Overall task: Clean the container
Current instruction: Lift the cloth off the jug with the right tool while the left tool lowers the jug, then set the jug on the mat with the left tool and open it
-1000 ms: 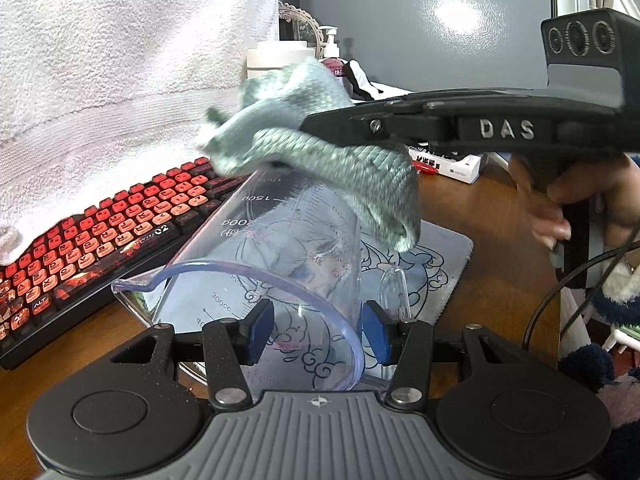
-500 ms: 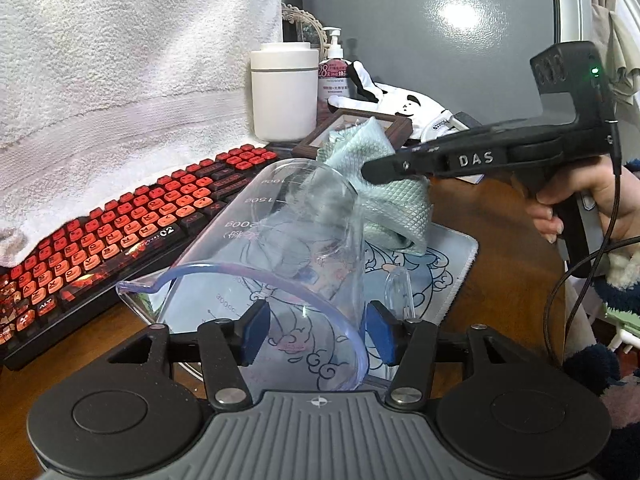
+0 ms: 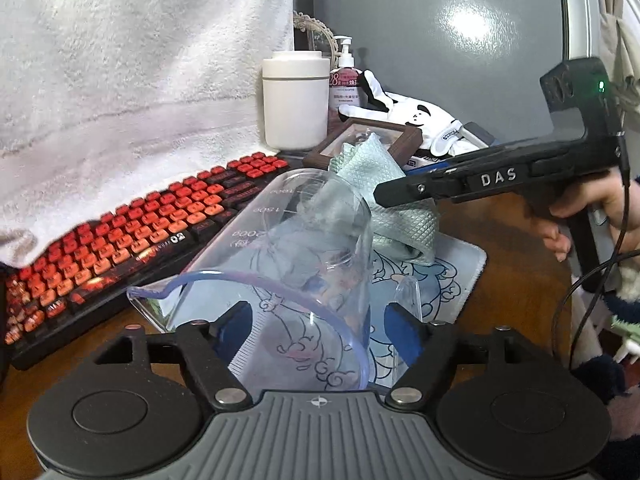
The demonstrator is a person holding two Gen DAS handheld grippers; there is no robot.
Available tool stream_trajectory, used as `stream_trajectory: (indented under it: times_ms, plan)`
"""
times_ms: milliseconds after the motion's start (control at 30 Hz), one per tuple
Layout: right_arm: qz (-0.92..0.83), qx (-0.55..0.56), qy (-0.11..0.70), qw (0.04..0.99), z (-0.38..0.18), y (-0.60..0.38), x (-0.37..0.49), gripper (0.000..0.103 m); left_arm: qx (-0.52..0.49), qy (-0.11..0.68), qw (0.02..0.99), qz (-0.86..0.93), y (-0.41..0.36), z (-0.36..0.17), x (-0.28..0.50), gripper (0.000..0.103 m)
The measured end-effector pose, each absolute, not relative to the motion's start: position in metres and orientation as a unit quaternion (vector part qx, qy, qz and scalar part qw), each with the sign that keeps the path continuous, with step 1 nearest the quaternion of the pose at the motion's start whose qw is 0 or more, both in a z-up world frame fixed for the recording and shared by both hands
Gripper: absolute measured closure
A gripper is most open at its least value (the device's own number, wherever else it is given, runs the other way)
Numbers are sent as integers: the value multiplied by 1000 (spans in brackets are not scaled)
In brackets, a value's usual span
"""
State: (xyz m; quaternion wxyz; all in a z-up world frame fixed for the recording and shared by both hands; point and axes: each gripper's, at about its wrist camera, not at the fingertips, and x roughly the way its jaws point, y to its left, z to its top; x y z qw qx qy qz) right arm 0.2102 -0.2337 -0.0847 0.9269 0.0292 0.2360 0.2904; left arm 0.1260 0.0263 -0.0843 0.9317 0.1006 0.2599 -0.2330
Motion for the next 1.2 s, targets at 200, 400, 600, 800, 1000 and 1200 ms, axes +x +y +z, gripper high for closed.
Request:
stream_trajectory:
  times_ms: [200, 400, 600, 800, 1000, 1200]
  plan:
    - [296, 34, 230, 927, -81, -236, 205, 54, 165, 221, 942, -194, 12, -84, 111, 13]
    - [302, 45, 226, 925, -76, -239, 199, 52, 124, 234, 942, -206, 22, -74, 107, 0]
    - [319, 63, 217, 921, -65, -242, 187, 26, 85, 248, 939, -222, 27, -64, 95, 1]
    - [342, 81, 221, 910, -52, -241, 170, 11, 29, 281, 935, -215, 28, -50, 86, 2]
    - [332, 52, 225, 915, -38, -230, 143, 6, 27, 262, 952, -157, 20, -36, 64, 2]
    - [283, 39, 226, 931, -25, -224, 117, 1, -17, 270, 955, -122, 21, -23, 49, 1]
